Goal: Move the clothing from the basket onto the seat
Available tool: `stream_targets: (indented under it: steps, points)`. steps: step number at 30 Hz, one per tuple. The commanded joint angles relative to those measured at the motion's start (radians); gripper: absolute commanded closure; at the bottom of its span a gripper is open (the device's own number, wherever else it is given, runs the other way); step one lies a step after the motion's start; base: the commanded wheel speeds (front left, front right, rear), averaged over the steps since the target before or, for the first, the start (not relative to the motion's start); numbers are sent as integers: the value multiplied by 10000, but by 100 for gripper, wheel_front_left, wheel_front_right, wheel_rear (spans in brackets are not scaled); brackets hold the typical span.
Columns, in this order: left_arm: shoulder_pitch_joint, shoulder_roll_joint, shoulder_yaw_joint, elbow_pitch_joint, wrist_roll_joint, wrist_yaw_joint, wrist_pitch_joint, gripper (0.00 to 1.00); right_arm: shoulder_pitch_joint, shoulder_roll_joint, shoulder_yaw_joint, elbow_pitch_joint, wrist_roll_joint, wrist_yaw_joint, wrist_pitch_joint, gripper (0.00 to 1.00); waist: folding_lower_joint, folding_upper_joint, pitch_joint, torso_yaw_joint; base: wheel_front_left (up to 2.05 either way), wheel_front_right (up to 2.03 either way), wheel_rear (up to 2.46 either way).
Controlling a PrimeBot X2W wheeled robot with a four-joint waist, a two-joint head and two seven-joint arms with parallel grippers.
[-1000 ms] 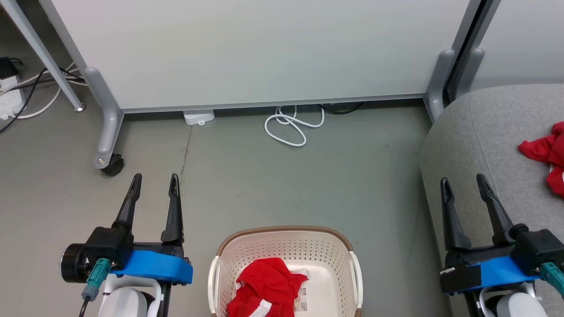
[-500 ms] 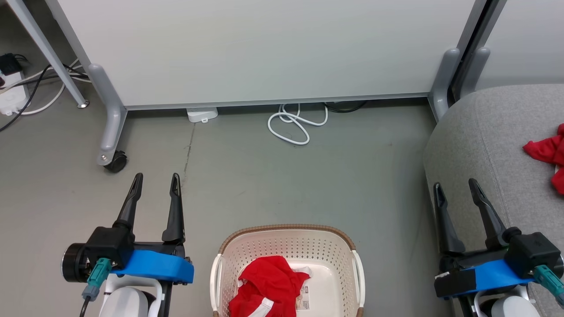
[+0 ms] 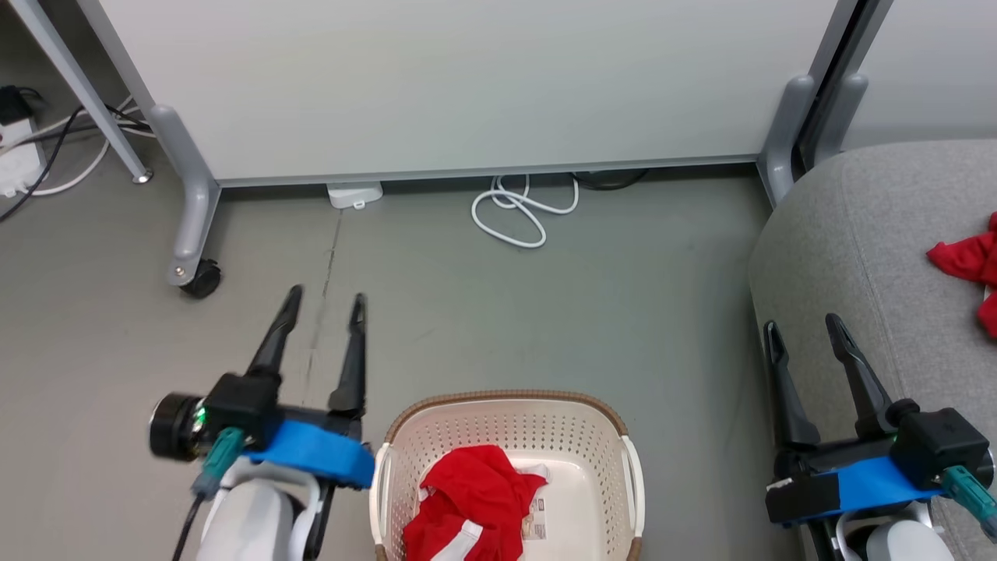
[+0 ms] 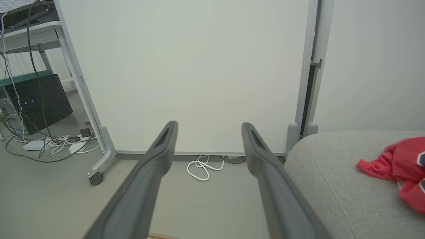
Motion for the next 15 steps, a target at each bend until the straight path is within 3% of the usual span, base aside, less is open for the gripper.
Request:
stream_targets:
  steps: [1, 15]
  points:
    - [-362, 177, -348, 171, 10, -12, -47, 0, -155, 14, 14, -61, 13, 3, -34, 0, 0, -1, 151, -23, 0, 0, 0]
    - [-3253, 1217, -4990, 2968, -1074, -18, -45, 0, -1583, 9, 425, -408, -400, 5, -34, 0, 0, -1, 2036, -546, 0, 0, 0]
